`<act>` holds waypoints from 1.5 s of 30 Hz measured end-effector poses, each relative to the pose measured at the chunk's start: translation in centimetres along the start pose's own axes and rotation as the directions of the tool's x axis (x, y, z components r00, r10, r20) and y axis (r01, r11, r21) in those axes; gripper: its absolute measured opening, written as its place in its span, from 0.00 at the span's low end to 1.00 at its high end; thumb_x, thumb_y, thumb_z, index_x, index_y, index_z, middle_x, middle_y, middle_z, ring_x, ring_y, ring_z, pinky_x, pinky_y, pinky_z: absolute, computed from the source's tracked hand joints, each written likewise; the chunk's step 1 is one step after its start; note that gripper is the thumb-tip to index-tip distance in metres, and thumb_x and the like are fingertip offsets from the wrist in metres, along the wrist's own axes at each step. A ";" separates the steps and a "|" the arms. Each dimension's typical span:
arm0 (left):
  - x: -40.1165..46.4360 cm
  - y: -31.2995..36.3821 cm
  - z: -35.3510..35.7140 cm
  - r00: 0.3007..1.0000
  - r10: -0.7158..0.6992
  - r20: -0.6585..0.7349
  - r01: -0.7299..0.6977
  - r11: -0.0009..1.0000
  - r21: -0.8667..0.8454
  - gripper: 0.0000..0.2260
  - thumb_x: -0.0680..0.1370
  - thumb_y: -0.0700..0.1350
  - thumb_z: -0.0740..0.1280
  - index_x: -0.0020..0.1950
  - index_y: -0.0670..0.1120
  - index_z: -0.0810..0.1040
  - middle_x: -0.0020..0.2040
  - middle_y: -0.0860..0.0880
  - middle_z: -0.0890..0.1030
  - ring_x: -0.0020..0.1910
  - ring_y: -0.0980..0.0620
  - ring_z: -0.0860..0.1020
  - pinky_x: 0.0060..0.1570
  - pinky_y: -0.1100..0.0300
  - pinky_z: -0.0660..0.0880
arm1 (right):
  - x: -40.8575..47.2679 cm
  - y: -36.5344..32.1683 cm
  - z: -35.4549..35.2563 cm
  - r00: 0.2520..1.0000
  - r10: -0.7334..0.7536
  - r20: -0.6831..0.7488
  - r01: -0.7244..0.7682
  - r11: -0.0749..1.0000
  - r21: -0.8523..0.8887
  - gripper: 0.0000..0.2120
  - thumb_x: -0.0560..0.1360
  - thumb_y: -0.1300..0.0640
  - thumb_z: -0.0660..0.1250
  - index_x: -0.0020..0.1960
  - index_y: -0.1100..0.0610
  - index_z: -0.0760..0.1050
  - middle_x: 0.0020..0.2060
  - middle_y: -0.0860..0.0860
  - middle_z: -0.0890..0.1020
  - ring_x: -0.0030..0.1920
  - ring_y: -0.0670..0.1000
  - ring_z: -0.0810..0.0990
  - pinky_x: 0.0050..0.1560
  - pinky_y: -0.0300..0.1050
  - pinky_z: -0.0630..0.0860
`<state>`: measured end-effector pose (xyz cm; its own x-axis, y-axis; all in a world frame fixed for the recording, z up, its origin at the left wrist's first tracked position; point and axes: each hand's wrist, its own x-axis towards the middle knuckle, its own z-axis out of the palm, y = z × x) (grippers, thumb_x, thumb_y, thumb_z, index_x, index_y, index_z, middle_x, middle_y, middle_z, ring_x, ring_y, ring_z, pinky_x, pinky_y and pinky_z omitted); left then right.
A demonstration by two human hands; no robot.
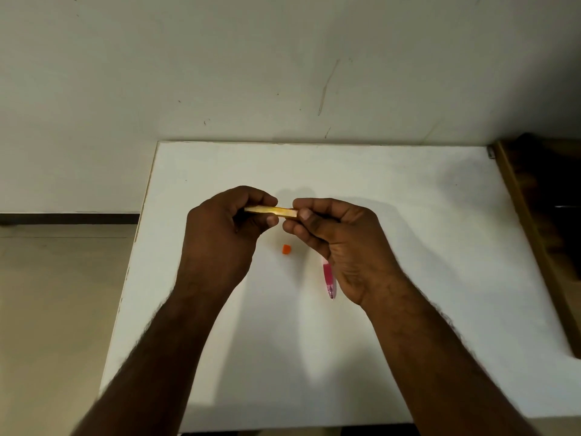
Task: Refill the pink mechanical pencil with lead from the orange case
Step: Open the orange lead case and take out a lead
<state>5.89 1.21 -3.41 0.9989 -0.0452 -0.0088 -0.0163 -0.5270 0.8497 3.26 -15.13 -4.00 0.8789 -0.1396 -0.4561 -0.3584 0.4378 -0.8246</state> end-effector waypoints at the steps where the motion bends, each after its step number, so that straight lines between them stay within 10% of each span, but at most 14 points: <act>1: 0.0 -0.1 0.1 1.000 -0.018 0.010 0.018 1.000 0.001 0.08 0.74 0.40 0.75 0.49 0.52 0.84 0.41 0.59 0.83 0.41 0.65 0.79 0.41 0.76 0.70 | 0.0 -0.1 0.0 1.000 -0.019 -0.011 0.019 0.999 -0.036 0.07 0.77 0.69 0.69 0.52 0.63 0.84 0.46 0.58 0.89 0.46 0.58 0.89 0.47 0.40 0.83; 9: 0.1 -0.3 0.3 0.998 -0.059 0.023 0.058 0.998 0.014 0.06 0.74 0.41 0.75 0.47 0.52 0.83 0.38 0.58 0.83 0.41 0.64 0.78 0.38 0.76 0.70 | 0.0 -1.5 -0.3 0.998 0.032 -0.056 -0.033 0.999 -0.032 0.11 0.83 0.56 0.64 0.54 0.62 0.82 0.46 0.60 0.88 0.46 0.59 0.89 0.46 0.43 0.85; 34: 0.2 -0.4 0.0 0.999 -0.045 0.010 0.045 0.999 -0.007 0.07 0.74 0.43 0.75 0.46 0.55 0.83 0.39 0.59 0.83 0.40 0.65 0.77 0.39 0.77 0.69 | 0.6 -1.5 -1.2 0.984 -0.137 -0.117 0.111 0.972 -0.206 0.08 0.74 0.67 0.74 0.50 0.58 0.79 0.39 0.57 0.88 0.40 0.58 0.89 0.41 0.42 0.83; 45: 0.3 -0.8 0.0 0.967 -0.256 -0.010 0.218 0.845 -0.488 0.05 0.76 0.43 0.73 0.50 0.50 0.85 0.42 0.53 0.85 0.41 0.58 0.79 0.42 0.64 0.75 | 0.9 -2.8 -2.9 0.958 -0.188 -0.215 0.188 0.982 -0.017 0.11 0.76 0.68 0.71 0.53 0.57 0.74 0.39 0.56 0.86 0.41 0.58 0.88 0.43 0.43 0.83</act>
<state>6.24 1.60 -4.08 0.9703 0.0997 -0.2205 0.2255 -0.0415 0.9734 4.14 -19.03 -3.07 0.8418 -0.4071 -0.3545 -0.1918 0.3883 -0.9013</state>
